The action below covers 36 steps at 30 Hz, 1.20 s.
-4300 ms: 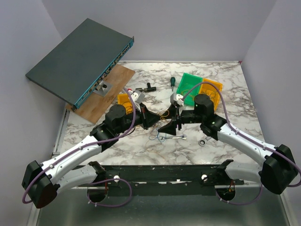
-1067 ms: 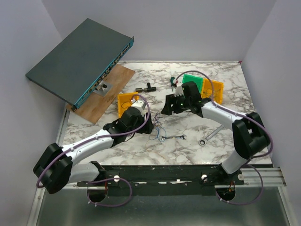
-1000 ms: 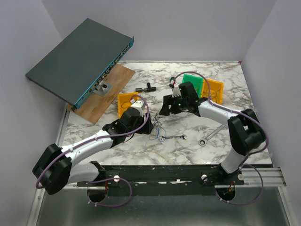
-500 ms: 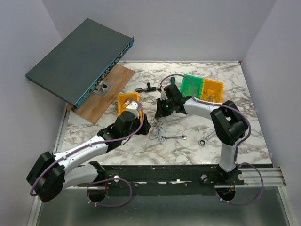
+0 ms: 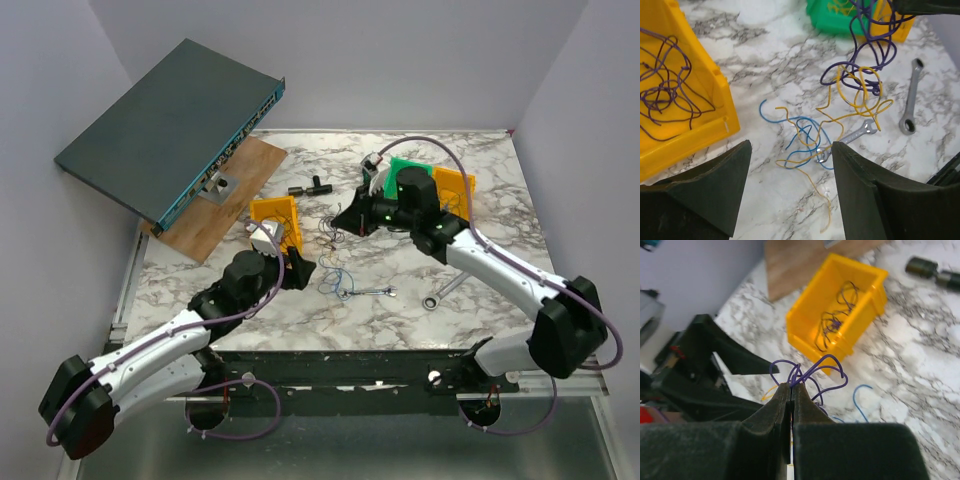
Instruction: Untangle the cables
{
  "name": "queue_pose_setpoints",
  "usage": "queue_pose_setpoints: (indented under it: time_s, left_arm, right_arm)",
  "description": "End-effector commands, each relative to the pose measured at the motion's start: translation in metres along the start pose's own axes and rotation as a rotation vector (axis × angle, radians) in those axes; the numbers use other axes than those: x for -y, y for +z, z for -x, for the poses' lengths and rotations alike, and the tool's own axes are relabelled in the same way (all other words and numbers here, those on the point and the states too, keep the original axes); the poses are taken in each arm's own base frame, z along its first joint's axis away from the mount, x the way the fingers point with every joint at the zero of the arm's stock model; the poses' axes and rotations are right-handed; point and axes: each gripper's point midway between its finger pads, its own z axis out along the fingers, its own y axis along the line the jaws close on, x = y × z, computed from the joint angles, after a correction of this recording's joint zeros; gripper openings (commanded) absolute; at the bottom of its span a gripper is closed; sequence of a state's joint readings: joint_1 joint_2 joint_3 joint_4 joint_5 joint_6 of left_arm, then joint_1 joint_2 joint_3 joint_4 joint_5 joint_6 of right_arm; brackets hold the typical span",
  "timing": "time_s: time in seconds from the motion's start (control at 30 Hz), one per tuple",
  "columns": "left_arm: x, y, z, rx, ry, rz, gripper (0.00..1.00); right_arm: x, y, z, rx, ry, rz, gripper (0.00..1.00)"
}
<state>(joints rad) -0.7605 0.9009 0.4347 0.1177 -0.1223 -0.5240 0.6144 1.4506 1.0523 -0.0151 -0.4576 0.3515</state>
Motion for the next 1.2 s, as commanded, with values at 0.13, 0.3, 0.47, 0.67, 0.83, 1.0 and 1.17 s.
queue_pose_setpoints:
  time_s: [0.13, 0.3, 0.47, 0.67, 0.83, 1.0, 1.17]
  left_arm:
    - [0.031, -0.025, 0.044, 0.247, -0.023, -0.192, 0.77]
    - [0.062, -0.025, 0.045, 0.242, 0.017, -0.359, 0.86]
    - [0.072, -0.01, 0.039, 0.182, 0.017, -0.392, 0.89]
    - [0.074, 0.015, 0.023, 0.09, -0.001, -0.377, 0.84]
    - [0.078, 0.025, 0.004, 0.013, 0.01, -0.411, 0.0]
    - [0.053, 0.036, -0.003, -0.032, 0.012, -0.264, 0.0]
    - [0.029, 0.039, -0.011, -0.058, -0.023, -0.145, 0.0]
  right_arm:
    - [-0.059, -0.042, 0.021, 0.113, -0.079, 0.214, 0.01]
    - [-0.065, -0.049, 0.023, 0.126, -0.079, 0.231, 0.01]
    - [-0.067, -0.05, 0.027, 0.143, -0.059, 0.229, 0.01]
    - [-0.074, -0.054, 0.036, 0.189, -0.031, 0.258, 0.01]
    - [-0.073, -0.071, 0.053, 0.293, -0.004, 0.196, 0.01]
    - [-0.046, -0.106, 0.075, 0.457, 0.027, -0.043, 0.01]
    - [0.004, -0.177, 0.09, 0.711, 0.101, -0.405, 0.01]
